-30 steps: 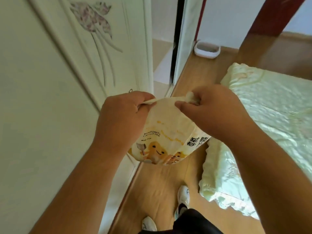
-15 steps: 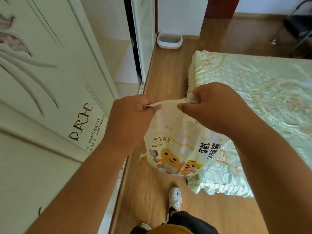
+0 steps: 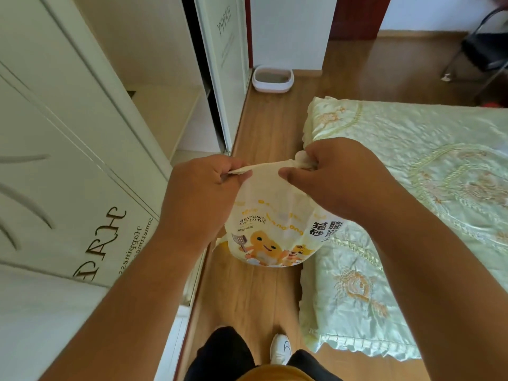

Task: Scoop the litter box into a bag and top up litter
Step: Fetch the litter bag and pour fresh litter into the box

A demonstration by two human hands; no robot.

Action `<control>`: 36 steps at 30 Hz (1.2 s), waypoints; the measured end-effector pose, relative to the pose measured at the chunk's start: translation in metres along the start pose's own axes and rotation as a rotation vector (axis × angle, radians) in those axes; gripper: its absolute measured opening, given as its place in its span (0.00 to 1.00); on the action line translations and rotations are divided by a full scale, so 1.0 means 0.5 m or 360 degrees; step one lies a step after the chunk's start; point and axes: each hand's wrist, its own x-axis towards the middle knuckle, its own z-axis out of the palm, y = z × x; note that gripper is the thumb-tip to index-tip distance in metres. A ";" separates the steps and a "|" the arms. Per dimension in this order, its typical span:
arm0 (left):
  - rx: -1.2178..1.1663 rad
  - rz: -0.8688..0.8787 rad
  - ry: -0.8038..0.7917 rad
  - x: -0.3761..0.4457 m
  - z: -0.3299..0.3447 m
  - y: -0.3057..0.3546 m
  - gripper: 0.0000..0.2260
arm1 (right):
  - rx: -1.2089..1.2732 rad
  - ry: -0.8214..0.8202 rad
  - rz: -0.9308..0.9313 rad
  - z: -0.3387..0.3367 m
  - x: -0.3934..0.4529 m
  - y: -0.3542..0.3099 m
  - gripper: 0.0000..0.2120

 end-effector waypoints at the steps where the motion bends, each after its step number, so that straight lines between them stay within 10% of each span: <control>1: 0.0005 0.0005 0.0010 0.021 0.004 -0.002 0.07 | 0.0009 0.0003 0.0013 -0.002 0.021 -0.001 0.21; 36: 0.0025 0.0068 -0.0218 0.985 0.167 -0.188 0.09 | 0.0072 0.0006 0.0250 -0.007 0.945 0.068 0.21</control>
